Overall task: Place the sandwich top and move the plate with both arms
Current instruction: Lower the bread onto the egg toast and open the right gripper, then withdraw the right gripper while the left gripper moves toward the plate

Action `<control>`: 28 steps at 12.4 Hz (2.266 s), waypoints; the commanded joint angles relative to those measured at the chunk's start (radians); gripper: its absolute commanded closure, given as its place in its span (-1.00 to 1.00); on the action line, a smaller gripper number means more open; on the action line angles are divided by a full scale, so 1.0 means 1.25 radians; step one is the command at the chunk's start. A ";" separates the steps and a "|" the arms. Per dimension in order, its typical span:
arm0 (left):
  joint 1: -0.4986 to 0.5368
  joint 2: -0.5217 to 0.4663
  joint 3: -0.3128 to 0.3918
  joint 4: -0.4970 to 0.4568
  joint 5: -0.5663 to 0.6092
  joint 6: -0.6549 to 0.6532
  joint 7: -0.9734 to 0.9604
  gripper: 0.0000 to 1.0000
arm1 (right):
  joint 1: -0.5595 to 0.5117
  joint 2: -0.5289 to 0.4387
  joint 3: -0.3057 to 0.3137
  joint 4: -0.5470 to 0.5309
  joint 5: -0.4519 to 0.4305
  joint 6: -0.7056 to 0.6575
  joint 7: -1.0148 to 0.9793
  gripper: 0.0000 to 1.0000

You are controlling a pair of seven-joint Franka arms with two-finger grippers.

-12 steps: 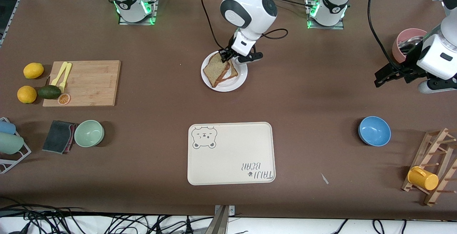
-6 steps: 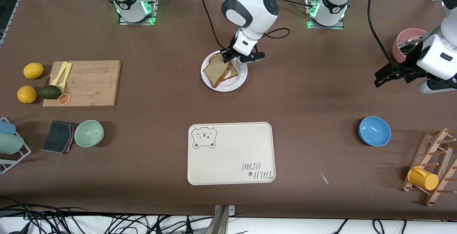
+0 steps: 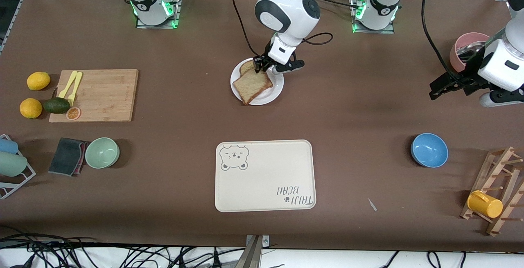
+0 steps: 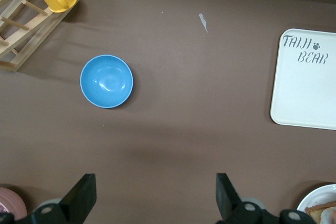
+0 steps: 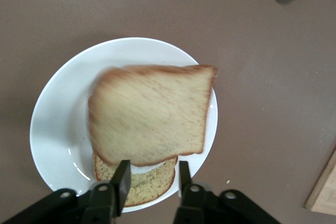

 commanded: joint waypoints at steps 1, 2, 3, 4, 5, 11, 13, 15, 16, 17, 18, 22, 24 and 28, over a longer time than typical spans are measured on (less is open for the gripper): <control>0.000 0.000 0.001 0.014 -0.014 -0.017 -0.006 -1.00 | 0.010 0.012 -0.006 0.042 -0.008 -0.009 -0.004 -0.42; 0.000 0.000 0.001 0.014 -0.014 -0.017 -0.006 -1.00 | 0.004 0.008 -0.006 0.044 -0.005 -0.013 -0.006 -0.43; 0.000 0.000 0.001 0.014 -0.015 -0.017 -0.006 -1.00 | -0.007 0.005 -0.008 0.052 0.020 -0.017 -0.008 -0.46; 0.000 -0.001 0.001 0.014 -0.014 -0.017 -0.006 -1.00 | -0.029 -0.003 -0.011 0.058 0.044 -0.017 -0.013 -0.50; 0.000 0.000 0.001 0.014 -0.015 -0.017 -0.006 -1.00 | -0.062 -0.011 -0.010 0.058 0.058 -0.017 -0.018 -0.52; 0.000 -0.001 -0.001 0.016 -0.015 -0.017 -0.011 -1.00 | -0.264 -0.114 -0.011 0.049 0.172 -0.047 -0.098 -0.83; 0.000 -0.001 -0.001 0.016 -0.015 -0.017 -0.011 -1.00 | -0.323 -0.145 -0.029 0.041 0.230 -0.048 -0.097 -0.87; 0.001 0.000 0.002 0.014 -0.014 -0.019 -0.011 -1.00 | -0.348 -0.218 -0.104 -0.016 0.281 -0.046 -0.094 -0.98; 0.001 0.000 0.001 0.013 -0.014 -0.019 -0.011 -1.00 | -0.348 -0.244 -0.139 -0.035 0.297 -0.047 -0.094 -0.99; 0.001 0.000 0.001 0.014 -0.014 -0.019 -0.011 -1.00 | -0.351 -0.267 -0.176 -0.042 0.335 -0.051 -0.100 -0.99; 0.001 0.000 0.001 0.013 -0.014 -0.019 -0.011 -1.00 | -0.351 -0.286 -0.223 -0.056 0.379 -0.059 -0.118 -1.00; -0.001 -0.003 -0.023 0.014 -0.010 -0.064 -0.039 -1.00 | -0.354 -0.376 -0.312 -0.124 0.398 -0.090 -0.262 -0.99; 0.000 -0.006 -0.031 0.003 -0.004 -0.064 -0.087 -1.00 | -0.368 -0.420 -0.310 -0.183 0.397 -0.073 -0.262 -1.00; 0.000 -0.001 -0.055 -0.042 -0.014 -0.061 -0.079 -1.00 | -0.435 -0.495 -0.308 -0.233 0.397 -0.073 -0.274 -1.00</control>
